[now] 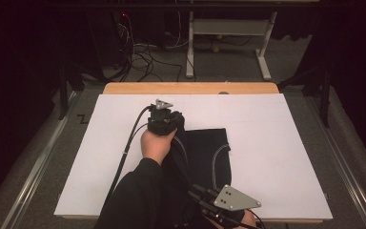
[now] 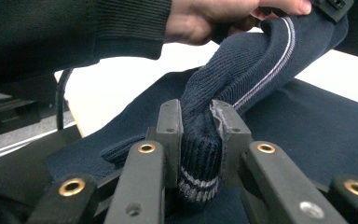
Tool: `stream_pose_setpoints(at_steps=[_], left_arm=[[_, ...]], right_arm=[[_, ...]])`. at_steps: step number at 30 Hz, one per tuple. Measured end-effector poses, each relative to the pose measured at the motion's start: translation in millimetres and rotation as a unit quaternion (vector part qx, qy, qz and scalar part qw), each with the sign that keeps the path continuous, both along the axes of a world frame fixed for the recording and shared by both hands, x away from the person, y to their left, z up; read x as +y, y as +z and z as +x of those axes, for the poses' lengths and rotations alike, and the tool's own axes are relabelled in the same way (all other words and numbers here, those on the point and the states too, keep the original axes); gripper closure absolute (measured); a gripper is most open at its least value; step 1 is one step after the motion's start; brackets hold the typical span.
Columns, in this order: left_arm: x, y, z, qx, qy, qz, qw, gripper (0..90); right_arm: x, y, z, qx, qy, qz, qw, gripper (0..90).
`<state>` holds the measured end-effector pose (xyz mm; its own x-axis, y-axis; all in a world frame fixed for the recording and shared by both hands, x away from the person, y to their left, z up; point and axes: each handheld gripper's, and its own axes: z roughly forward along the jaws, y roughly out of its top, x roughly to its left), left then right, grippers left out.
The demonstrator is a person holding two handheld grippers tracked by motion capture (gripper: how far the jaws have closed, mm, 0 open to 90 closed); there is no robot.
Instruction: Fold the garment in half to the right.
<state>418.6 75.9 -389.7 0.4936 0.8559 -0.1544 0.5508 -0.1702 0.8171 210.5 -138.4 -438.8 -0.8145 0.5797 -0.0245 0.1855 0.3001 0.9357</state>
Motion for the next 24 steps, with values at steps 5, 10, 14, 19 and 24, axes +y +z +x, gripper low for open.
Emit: stream_pose_setpoints(at_steps=[5,10,14,19,24], left_arm=[[-18.2,5.3,1.8,-0.003,-0.017,0.001,0.9999,74.5],[-37.9,-1.4,4.9,0.01,-0.025,0.011,0.9996,74.1],[-50.9,-8.4,6.7,0.021,-0.028,0.016,0.9993,74.2],[-61.8,-18.1,9.1,0.037,-0.029,0.031,0.9984,73.8],[-71.1,-26.1,10.6,0.049,-0.037,0.032,0.9976,73.6]], right_arm=[[-10.6,0.5,-3.3,0.0,-0.011,0.006,0.9999,75.6],[-22.9,-0.7,-7.5,0.005,-0.022,0.005,0.9997,75.4],[-32.6,-5.1,-8.8,0.016,-0.031,0.0,0.9994,75.3],[-41.4,-9.2,-11.1,0.028,-0.037,-0.012,0.9988,74.5],[-47.5,-16.0,-11.9,0.051,-0.041,-0.026,0.9976,74.4]])
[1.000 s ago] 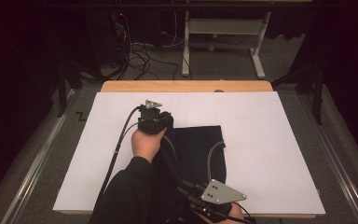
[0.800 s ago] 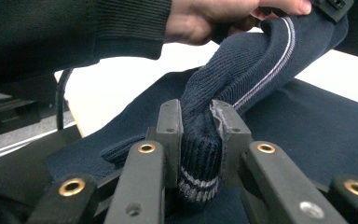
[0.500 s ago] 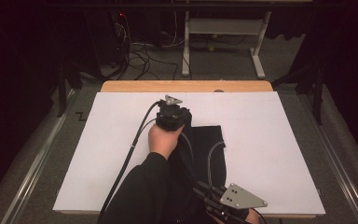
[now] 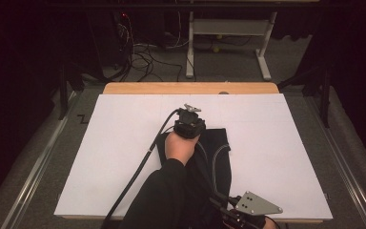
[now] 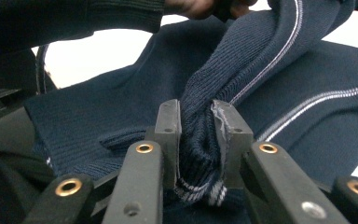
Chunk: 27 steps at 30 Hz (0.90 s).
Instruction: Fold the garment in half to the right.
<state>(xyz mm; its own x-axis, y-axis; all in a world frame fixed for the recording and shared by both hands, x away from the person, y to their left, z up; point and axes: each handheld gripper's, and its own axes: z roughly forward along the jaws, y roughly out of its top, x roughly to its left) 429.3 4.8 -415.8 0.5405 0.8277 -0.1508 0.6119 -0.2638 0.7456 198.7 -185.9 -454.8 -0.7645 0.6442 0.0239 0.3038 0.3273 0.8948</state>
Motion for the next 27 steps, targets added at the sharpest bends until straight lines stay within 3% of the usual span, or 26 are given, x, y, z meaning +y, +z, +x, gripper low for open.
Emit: stream_pose_setpoints(at_steps=[12,17,22,27], left_arm=[[-17.9,-10.3,-0.4,0.011,-0.013,-0.005,0.9998,72.3],[-23.2,-9.5,-1.1,0.004,-0.019,-0.012,0.9997,70.2],[-24.2,-8.3,-1.2,0.002,-0.025,-0.025,0.9994,56.8],[-21.7,-3.8,-3.8,-0.012,-0.034,-0.031,0.9989,44.6]], right_arm=[[-7.1,-3.9,-7.7,0.01,-0.013,-0.013,0.9998,73.7],[-11.9,-3.5,-11.4,0.011,-0.017,-0.012,0.9997,71.7],[-19.1,0.6,-15.7,0.003,-0.025,-0.002,0.9997,66.1],[-25.9,3.4,-14.7,0.001,-0.035,0.014,0.9993,59.5]])
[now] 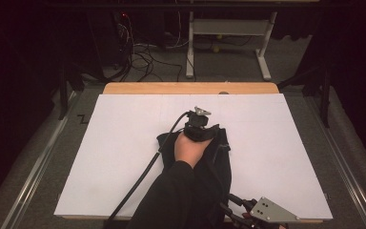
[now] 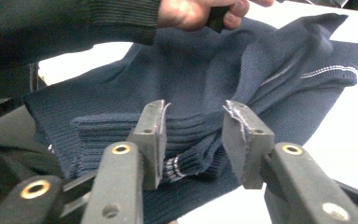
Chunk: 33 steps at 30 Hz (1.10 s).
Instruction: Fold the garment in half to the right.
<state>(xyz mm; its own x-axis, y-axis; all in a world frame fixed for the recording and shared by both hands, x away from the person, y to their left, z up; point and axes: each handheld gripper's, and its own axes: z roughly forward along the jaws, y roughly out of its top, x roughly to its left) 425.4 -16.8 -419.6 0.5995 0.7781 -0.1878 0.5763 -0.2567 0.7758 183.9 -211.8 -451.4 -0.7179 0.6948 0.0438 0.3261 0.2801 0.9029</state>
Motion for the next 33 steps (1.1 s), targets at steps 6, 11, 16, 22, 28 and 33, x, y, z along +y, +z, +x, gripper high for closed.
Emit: stream_pose_setpoints(at_steps=[6,11,16,22,28,33], left_arm=[[12.3,6.2,-5.0,-0.016,-0.011,-0.004,0.9998,36.0],[37.0,9.2,-13.6,-0.026,-0.009,-0.017,0.9995,32.0],[68.4,5.4,-25.8,-0.034,-0.002,-0.013,0.9993,22.3],[112.7,-3.0,-45.9,-0.045,0.0,-0.032,0.9985,13.2],[153.8,-16.3,-68.4,-0.059,0.003,-0.034,0.9976,9.4],[182.3,-26.3,-86.4,-0.057,0.019,-0.03,0.9978,0.1]], right_arm=[[-1.7,2.5,3.1,-0.005,-0.005,0.011,0.9999,57.3],[-0.3,4.9,6.1,-0.011,-0.005,0.015,0.9998,58.0],[3.6,6.0,12.4,-0.015,-0.005,0.014,0.9998,60.0],[11.6,8.1,24.3,-0.021,-0.006,0.006,0.9998,63.7],[15.5,10.6,37.2,-0.017,-0.006,-0.001,0.9998,68.9],[14.7,14.1,47.3,-0.017,-0.009,0.001,0.9998,75.4]])
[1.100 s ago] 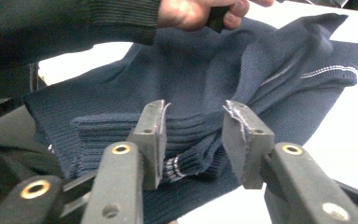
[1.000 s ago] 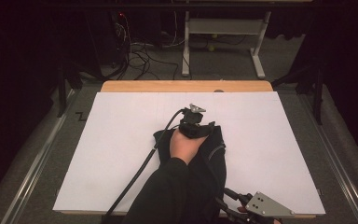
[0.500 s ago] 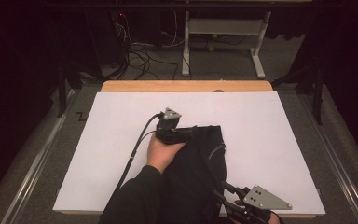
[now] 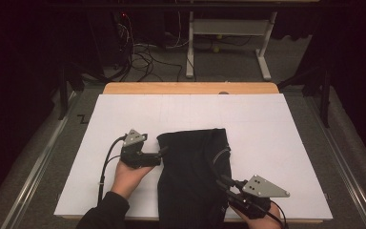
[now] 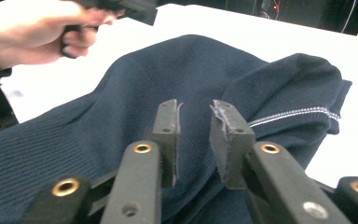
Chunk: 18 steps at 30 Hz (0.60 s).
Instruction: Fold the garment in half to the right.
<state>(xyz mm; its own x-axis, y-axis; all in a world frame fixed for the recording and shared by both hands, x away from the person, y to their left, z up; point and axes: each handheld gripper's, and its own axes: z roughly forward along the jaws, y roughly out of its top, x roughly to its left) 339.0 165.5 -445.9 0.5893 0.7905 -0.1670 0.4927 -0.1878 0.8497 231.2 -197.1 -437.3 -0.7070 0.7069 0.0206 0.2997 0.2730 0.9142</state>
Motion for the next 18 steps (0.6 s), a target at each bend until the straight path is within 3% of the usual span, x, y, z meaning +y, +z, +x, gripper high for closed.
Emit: stream_pose_setpoints(at_steps=[6,11,13,15,18], left_arm=[[33.5,-5.3,-30.0,-0.004,0.023,0.019,0.9995,0.0],[59.5,-8.3,-56.3,-0.015,0.04,0.016,0.999,0.0],[66.1,-11.4,-62.3,-0.02,0.046,0.014,0.9987,0.0],[70.1,-15.2,-63.6,-0.011,0.047,0.015,0.9987,0.0],[72.8,-17.6,-65.5,-0.003,0.052,0.006,0.9986,0.0]], right_arm=[[8.9,3.8,16.6,-0.003,0.005,-0.027,0.9996,89.1],[27.5,3.9,37.2,0.01,0.017,-0.059,0.9981,90.0],[37.0,3.3,46.0,0.012,0.019,-0.076,0.9968,90.0],[43.5,0.9,56.6,0.008,0.005,-0.101,0.9949,90.0],[44.6,-4.1,71.2,0.025,-0.006,-0.116,0.9929,90.0]])
